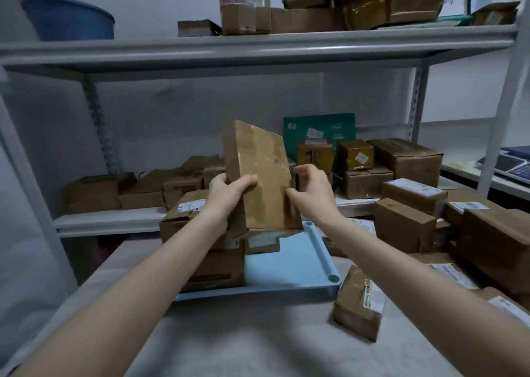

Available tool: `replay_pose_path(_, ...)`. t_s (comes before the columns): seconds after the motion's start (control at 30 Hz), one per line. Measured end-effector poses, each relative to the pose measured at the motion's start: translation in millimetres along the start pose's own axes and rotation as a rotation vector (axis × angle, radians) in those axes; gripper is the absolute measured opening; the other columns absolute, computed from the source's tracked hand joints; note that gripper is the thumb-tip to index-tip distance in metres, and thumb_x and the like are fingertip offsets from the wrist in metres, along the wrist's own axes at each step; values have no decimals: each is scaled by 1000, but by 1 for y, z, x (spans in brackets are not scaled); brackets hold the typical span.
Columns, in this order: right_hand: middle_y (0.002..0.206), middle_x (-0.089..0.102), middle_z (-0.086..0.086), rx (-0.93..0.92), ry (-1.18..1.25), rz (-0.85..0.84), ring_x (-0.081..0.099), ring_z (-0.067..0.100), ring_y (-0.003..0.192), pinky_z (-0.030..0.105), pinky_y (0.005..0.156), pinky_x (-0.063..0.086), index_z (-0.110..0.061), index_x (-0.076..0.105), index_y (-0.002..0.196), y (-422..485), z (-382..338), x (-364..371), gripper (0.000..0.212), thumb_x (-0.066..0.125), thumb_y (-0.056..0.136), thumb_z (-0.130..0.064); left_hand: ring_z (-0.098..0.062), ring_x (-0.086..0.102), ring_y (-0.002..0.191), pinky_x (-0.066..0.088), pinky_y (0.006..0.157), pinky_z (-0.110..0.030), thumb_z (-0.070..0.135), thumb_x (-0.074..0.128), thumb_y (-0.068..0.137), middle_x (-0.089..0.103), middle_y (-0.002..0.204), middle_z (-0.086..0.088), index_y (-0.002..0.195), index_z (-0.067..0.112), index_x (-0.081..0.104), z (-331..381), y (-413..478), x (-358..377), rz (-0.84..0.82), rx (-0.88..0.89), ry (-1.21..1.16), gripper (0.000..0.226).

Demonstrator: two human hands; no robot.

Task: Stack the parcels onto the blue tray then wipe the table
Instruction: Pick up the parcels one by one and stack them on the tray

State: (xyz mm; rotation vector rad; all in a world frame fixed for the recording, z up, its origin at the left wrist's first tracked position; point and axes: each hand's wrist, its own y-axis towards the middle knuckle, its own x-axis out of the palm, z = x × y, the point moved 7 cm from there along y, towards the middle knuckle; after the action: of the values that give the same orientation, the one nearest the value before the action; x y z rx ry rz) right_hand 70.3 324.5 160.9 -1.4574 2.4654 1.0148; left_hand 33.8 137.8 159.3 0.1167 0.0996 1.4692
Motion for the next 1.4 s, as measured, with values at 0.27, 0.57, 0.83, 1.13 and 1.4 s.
replay_pose_path(0.27,120,52,0,-280,-229,-196,53,17,105,36,86,51,-23,46,129,-32,-76,46,59,62,82,-55,-21,61,104,53,90,-43,45,80,71,60,116,-2,126,16,47,29,3,-26,165,152,44,70)
replay_pose_path(0.57,115,42,0,-246,-31,-59,48,13,102,29,82,50,-21,38,126,-15,-91,43,81,81,63,-45,-26,67,102,57,85,-43,44,36,101,70,110,-10,113,15,64,66,-6,-28,-11,327,-86,42)
replay_pose_path(0.83,106,62,9,278,804,-202,62,23,93,35,70,57,-8,53,119,12,-55,56,38,64,83,-17,-21,51,117,42,92,-36,39,51,95,54,122,-1,122,17,52,36,33,-84,239,172,127,35)
replay_pose_path(1.13,115,63,14,626,1093,-434,60,28,108,42,93,53,-17,55,116,-2,-47,120,30,62,88,-25,-22,58,103,53,63,-33,41,63,83,60,114,-5,115,19,59,0,42,-110,170,-25,35,39)
replay_pose_path(1.4,58,64,-7,471,762,-441,50,8,55,21,58,39,-5,63,112,4,-42,147,22,59,93,-16,-24,57,106,49,97,-45,32,55,91,61,104,-6,91,20,57,-13,37,-155,414,6,15,11)
